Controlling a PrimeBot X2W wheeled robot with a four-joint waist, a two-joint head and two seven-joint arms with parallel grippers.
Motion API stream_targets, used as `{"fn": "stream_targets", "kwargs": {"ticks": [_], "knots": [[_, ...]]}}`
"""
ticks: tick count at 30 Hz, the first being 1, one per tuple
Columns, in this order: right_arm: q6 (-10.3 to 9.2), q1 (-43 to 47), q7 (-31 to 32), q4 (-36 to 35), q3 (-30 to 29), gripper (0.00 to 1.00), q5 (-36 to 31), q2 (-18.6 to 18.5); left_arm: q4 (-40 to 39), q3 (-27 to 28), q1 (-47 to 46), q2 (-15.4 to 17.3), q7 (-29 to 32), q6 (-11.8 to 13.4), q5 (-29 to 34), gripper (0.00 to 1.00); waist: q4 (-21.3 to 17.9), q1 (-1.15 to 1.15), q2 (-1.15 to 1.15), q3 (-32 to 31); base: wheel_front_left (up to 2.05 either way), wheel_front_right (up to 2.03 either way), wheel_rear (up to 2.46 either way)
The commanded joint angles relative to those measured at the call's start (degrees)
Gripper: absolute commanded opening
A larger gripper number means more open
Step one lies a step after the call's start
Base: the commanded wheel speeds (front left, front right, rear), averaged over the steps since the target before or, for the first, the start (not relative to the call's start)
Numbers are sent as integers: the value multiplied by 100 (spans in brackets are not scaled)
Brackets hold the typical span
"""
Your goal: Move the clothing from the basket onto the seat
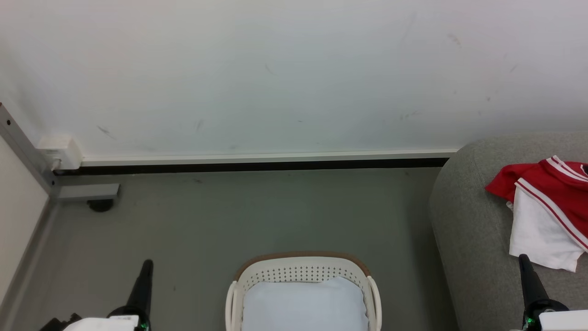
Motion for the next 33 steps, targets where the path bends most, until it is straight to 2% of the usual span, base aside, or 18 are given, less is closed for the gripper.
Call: {"fn": "stream_targets", "kwargs": {"ticks": [1,26,33], "knots": [[-9,-95,43,-49,-24,0,150,-51,-12,34,-116,48,54,-42,-181,0,1,0,0,4,0,0,0],[-12,-202,294,-104,-101,0,1131,-57,18,122,-289,51,307,-53,-1134,0,15,0,0,55,0,0,0],[-12,-202,299,-100,-100,0,1117,-56,17,121,-287,50,313,-53,-1132,0,15,0,0,56,0,0,0]]}}
